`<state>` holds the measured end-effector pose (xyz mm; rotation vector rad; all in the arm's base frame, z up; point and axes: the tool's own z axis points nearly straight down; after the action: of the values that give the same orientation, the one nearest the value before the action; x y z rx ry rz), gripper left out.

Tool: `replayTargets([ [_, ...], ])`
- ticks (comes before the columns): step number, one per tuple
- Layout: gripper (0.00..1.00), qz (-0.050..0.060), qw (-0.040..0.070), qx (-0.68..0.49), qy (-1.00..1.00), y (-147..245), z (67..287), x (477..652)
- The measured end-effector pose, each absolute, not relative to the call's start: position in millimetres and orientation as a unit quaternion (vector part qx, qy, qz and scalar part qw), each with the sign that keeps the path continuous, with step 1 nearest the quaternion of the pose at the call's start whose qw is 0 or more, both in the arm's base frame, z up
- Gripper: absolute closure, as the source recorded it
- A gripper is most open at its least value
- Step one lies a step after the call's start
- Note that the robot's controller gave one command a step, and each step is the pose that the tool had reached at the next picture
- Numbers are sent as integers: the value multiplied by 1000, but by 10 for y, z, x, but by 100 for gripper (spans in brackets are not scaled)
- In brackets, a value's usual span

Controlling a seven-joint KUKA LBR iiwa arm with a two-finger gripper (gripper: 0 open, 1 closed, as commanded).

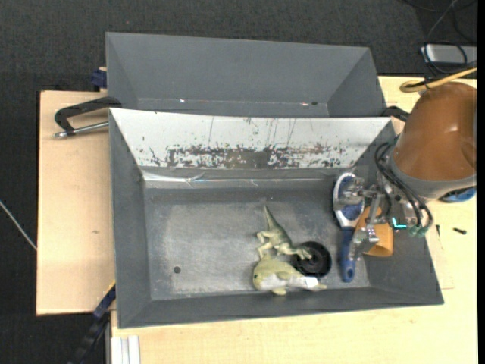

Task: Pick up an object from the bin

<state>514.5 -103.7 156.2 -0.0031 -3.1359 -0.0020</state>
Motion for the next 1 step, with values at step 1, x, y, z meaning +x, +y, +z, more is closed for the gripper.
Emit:
replayTargets([
  [1,0,0,-5,18,-1000,-330,841,5201],
])
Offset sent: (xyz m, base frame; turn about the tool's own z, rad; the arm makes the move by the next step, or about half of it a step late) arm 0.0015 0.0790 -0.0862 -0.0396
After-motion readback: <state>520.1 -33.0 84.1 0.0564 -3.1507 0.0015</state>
